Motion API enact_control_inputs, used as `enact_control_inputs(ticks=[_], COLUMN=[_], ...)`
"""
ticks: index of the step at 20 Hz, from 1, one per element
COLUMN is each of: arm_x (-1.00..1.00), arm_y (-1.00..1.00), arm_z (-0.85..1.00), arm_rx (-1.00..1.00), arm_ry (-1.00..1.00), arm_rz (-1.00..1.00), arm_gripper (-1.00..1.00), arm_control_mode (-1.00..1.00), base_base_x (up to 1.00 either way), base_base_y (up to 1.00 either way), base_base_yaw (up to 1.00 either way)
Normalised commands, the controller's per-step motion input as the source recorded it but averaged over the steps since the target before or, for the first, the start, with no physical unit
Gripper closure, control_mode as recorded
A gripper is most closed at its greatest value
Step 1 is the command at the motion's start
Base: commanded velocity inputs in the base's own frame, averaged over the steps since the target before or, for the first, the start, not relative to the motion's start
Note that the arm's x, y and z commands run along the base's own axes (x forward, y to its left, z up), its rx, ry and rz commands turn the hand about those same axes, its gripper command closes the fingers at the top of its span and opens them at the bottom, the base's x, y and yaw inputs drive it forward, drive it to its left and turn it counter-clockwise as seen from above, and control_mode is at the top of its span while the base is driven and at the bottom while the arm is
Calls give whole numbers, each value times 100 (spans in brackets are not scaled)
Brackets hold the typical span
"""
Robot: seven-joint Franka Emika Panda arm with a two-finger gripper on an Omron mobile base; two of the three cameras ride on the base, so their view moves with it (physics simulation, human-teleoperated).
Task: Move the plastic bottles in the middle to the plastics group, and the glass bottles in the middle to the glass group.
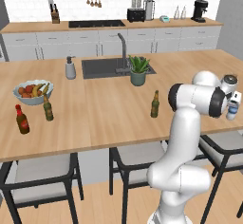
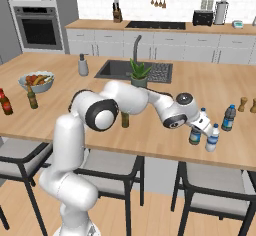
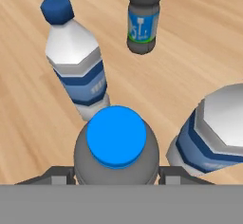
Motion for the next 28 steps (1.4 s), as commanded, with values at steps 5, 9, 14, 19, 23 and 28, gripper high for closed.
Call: enact_control_inputs(ticks=[5,9,14,19,23,28], arm_x=[0,0,0,0,0,0], arm_y=[0,-1,0,0,7,38], arm_z=[-19,0,0,8,26,70], arm_rx=[-7,0,0,-1,-2,-4], arm_ry=[-7,0,0,0,0,0], arm_rz=[0,0,0,0,0,0], arm_gripper=[100,-100,-100,-100,-100,-100], arm_control_mode=[-100,-100,-100,-100,-100,-100], base_base_x=[0,0,0,0,0,0], base_base_y=[0,0,0,0,0,0], base_base_yaw=[0,0,0,0,0,0])
